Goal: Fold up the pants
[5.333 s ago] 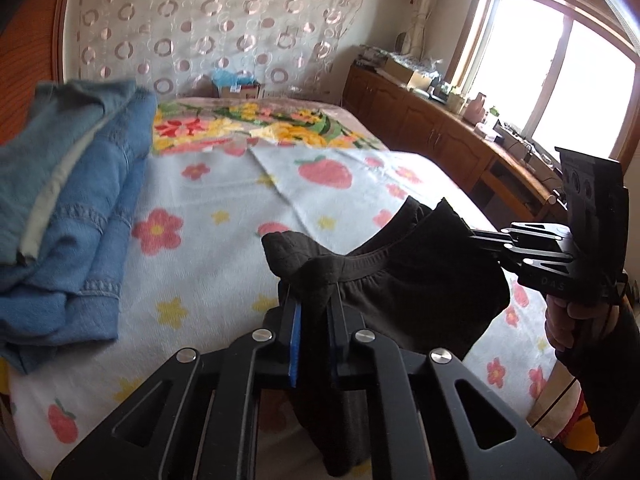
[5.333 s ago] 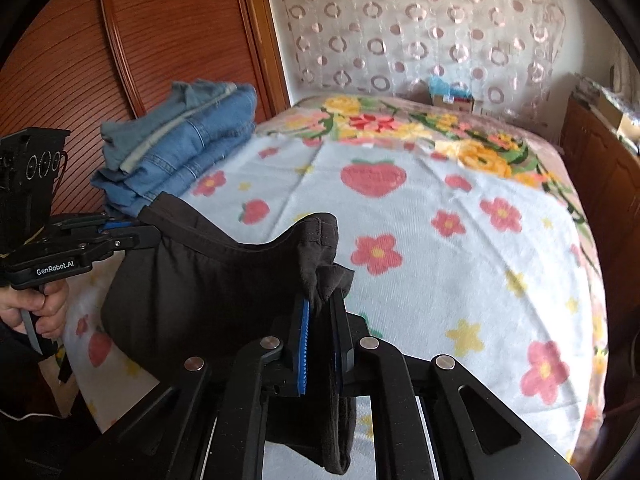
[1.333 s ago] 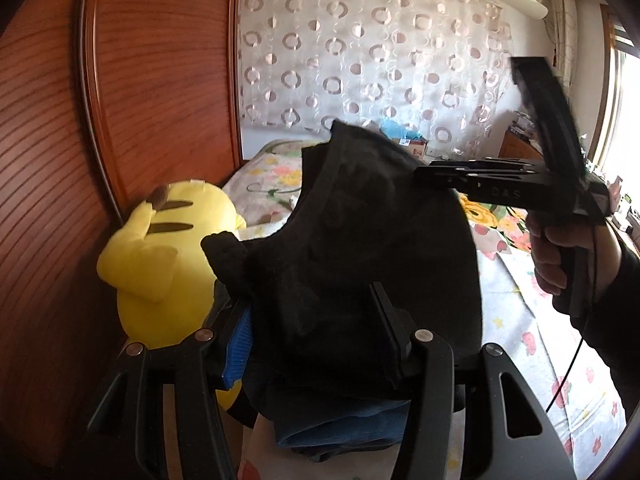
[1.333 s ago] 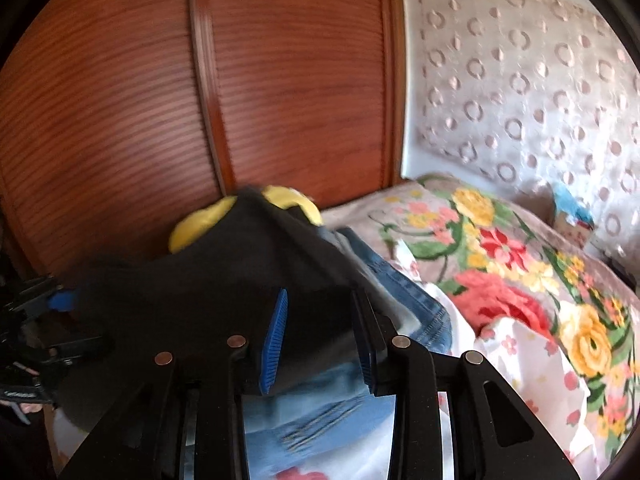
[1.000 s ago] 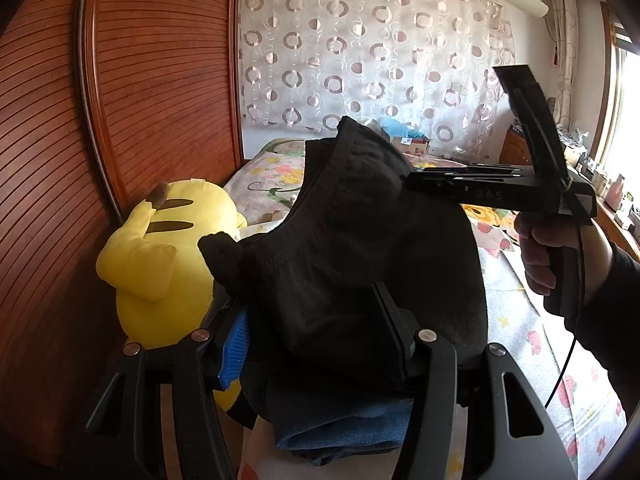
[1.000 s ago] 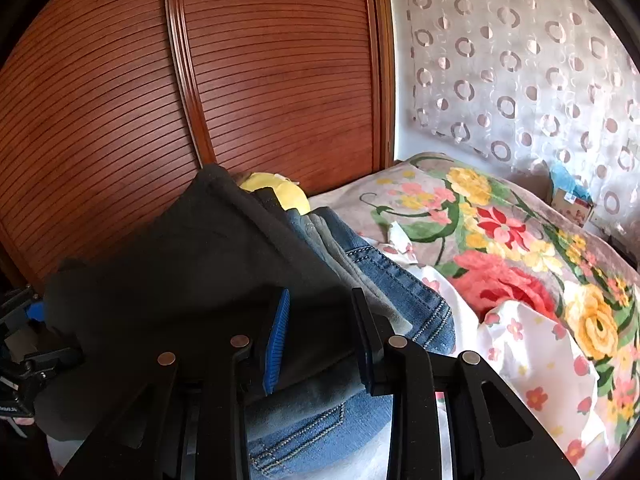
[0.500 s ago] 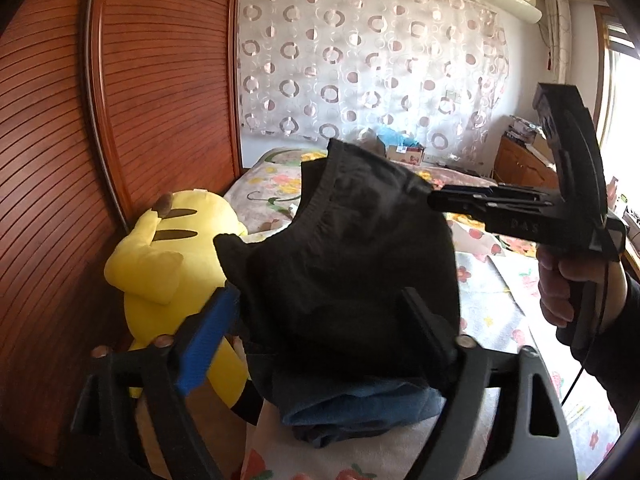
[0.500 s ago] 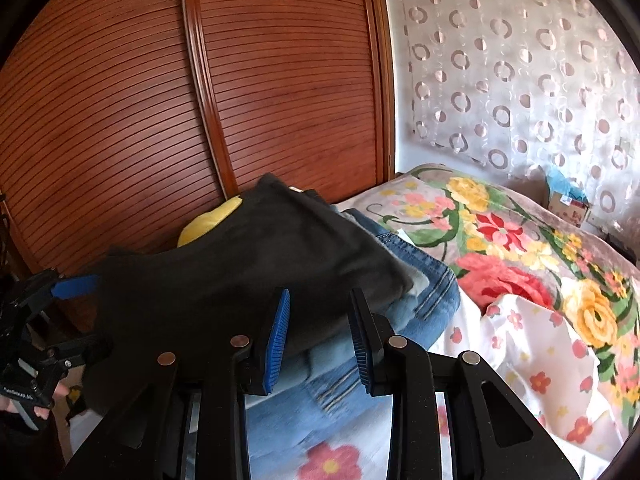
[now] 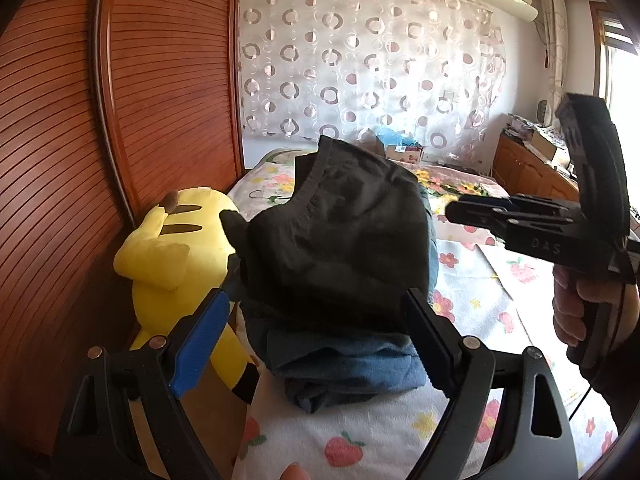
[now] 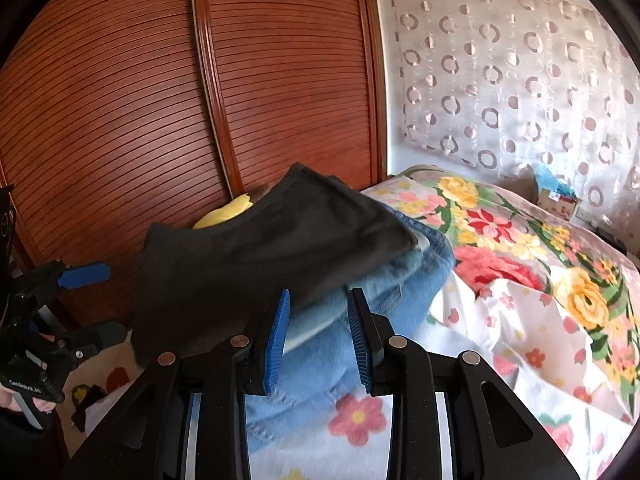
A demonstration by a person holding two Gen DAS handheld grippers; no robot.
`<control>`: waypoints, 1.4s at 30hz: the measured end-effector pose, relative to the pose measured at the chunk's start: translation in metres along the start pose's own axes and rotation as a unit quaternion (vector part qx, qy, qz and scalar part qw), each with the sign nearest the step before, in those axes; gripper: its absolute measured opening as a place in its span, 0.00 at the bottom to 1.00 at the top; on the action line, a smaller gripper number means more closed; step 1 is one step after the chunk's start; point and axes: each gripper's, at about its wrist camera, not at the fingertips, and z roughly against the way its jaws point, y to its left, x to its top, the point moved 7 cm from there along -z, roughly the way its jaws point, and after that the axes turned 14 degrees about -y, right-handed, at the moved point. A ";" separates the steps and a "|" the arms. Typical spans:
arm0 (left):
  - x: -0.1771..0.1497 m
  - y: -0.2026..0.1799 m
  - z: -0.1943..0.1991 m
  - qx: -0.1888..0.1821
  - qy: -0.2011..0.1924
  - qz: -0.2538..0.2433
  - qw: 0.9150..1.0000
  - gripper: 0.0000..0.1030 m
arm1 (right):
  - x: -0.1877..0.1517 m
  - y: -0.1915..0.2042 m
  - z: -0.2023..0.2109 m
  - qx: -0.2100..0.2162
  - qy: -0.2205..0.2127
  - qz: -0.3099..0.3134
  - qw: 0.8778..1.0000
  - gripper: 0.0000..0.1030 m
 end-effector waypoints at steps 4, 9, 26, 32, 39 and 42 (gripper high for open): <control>-0.001 0.001 0.007 0.013 0.002 0.004 1.000 0.85 | -0.002 0.008 0.013 -0.015 0.000 0.002 1.000 0.33; -0.003 0.002 0.011 0.005 -0.002 0.009 1.000 0.85 | -0.006 0.018 0.029 -0.025 -0.010 0.002 1.000 0.49; -0.012 -0.039 0.036 -0.016 -0.007 -0.026 1.000 0.85 | -0.029 0.046 0.108 -0.105 -0.026 -0.019 0.994 0.66; -0.015 -0.068 0.048 -0.045 -0.010 -0.028 0.999 0.85 | -0.038 0.054 0.155 -0.150 -0.033 -0.022 0.988 0.66; -0.025 -0.106 0.069 -0.077 -0.010 -0.034 0.996 0.85 | -0.055 0.068 0.214 -0.186 -0.049 -0.037 0.981 0.69; -0.032 -0.122 0.078 -0.089 -0.008 -0.043 0.995 0.85 | -0.063 0.074 0.237 -0.201 -0.055 -0.052 0.977 0.76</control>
